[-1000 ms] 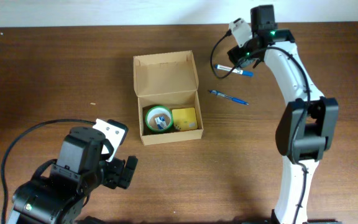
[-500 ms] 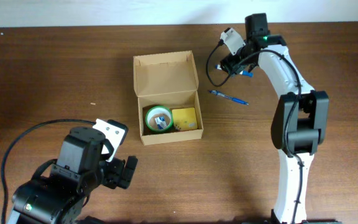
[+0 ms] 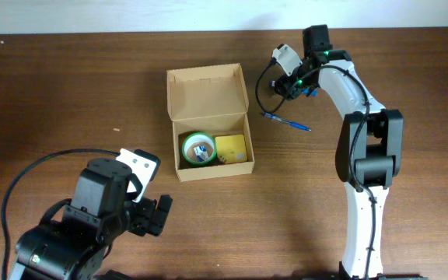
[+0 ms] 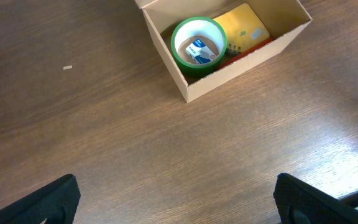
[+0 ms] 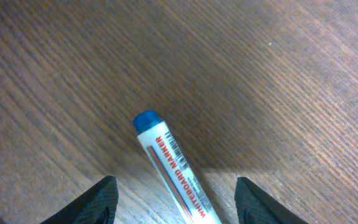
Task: Pack container
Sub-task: 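Lower the right gripper and close it on the whiteboard marker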
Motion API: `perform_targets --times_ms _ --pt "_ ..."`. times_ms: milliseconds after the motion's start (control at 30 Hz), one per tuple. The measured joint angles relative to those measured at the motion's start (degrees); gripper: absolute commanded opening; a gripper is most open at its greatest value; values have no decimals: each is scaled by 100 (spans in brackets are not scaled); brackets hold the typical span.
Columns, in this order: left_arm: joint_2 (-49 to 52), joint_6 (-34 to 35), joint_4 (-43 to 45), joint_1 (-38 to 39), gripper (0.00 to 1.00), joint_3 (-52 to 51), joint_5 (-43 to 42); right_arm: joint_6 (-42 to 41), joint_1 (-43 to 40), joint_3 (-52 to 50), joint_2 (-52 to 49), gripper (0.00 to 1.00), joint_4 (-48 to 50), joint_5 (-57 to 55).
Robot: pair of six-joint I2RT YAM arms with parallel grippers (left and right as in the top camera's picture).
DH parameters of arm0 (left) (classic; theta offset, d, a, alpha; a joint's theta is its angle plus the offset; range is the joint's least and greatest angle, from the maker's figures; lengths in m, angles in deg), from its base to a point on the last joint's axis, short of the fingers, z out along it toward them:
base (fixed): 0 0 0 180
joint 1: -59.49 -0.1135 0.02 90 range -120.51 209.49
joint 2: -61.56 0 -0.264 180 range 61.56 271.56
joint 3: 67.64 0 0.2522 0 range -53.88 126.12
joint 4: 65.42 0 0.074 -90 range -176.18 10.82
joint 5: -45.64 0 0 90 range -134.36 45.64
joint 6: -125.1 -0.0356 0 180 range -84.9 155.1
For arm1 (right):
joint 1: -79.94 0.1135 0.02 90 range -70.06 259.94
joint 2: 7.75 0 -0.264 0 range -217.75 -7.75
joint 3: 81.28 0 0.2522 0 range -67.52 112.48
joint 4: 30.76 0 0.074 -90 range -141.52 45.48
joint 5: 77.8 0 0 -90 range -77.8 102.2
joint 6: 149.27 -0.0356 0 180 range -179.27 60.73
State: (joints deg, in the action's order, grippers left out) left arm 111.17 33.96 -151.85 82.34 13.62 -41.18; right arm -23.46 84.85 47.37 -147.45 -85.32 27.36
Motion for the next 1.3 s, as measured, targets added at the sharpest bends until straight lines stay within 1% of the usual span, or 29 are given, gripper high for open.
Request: perform_targets --times_ms 100,233,367,400,500,567,633,700,867,1067,1200,1300 --pt "0 0 0 0 100 0 0 -20 0 0 -55 56 13 2" --pt "0 0 0 0 100 0 0 -63 0 0 -151 46 28 59" --pt "0 0 0 0 100 0 0 -157 0 0 -153 29 31 85" --pt "0 0 0 0 99 0 0 -223 0 0 -153 20 48 83" --pt "0 0 0 0 100 0 0 -348 0 0 -160 16 63 83" --pt "0 0 0 0 100 0 0 -457 0 0 -160 11 66 83" --pt "0 0 0 0 100 0 2 -597 0 0 -160 9 66 85" --pt "0 0 0 0 100 0 2 -748 0 0 -160 4 66 85" --pt "0 0 0 0 100 0 0 -1333 0 57 -157 4 -107 87" --pt "0 0 0 0 99 0 0 -1786 0 481 -155 4 -1051 83" --pt "0 0 0 0 100 0 0 -1923 0 1196 -57 4 -1794 83" --pt "0 0 0 0 100 0 2 -2068 13 1941 103 4 -2382 83"
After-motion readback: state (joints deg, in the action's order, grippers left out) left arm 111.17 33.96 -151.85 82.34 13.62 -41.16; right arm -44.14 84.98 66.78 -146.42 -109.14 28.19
